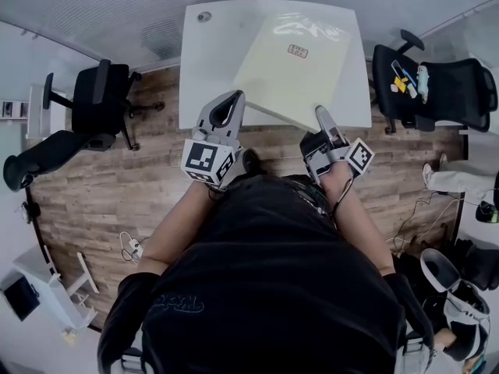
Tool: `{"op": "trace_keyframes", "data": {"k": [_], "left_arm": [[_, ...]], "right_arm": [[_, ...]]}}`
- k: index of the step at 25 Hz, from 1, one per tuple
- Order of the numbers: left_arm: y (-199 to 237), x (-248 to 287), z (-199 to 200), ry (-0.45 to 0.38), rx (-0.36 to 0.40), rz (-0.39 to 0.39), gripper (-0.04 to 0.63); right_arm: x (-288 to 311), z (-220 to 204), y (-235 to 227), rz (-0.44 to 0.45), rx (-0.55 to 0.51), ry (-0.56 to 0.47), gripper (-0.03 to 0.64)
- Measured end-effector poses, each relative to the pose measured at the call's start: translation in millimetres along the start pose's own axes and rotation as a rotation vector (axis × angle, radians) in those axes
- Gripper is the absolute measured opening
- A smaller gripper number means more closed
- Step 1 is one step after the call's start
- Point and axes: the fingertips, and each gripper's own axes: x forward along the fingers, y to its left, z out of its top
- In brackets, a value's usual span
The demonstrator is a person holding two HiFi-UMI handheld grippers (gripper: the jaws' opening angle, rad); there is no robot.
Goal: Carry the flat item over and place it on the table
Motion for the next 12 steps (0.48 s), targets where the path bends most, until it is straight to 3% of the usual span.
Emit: {"op": "trace_keyframes", "data": {"k": [12], "left_arm": [[38, -6, 7, -0.020, -0.021, 0.005, 0.014]], "right_arm": [[46, -14, 7, 0.002, 0.015, 0.000, 0.299]]}}
